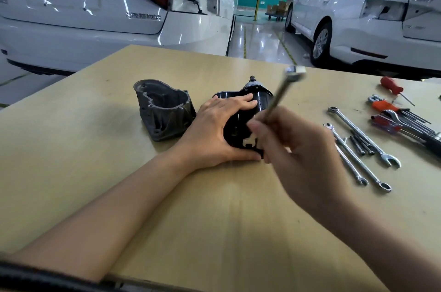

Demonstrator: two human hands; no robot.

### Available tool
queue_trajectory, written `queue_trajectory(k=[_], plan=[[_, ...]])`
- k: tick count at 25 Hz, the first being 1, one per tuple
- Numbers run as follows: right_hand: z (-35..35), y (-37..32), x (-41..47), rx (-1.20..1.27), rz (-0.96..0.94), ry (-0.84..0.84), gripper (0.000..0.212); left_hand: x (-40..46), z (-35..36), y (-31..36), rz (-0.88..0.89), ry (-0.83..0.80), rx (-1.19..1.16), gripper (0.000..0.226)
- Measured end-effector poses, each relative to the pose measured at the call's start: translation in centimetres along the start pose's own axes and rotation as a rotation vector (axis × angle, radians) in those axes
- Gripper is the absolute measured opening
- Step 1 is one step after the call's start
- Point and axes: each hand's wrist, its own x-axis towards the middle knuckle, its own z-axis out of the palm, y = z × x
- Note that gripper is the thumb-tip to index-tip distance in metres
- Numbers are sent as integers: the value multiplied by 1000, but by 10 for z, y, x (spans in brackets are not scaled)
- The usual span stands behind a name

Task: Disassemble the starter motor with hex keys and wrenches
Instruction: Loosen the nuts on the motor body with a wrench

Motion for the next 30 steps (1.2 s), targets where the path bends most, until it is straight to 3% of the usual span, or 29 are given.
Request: queue_trajectory(k=[5, 9, 22, 30], plan=[[-20, 11, -9, 753, 738, 255, 13, 0, -1, 2, -14, 32, 8, 89], [-17, 14, -7, 932, 940, 297, 18, -1, 0, 2, -6, 35, 11, 90], [-14, 18, -12, 836, 826, 300, 10, -1, 1, 2, -11, 44, -8, 90], [-6, -3, 2, -131, 77, 50, 9, 0, 1, 2, 2, 31, -12, 84]])
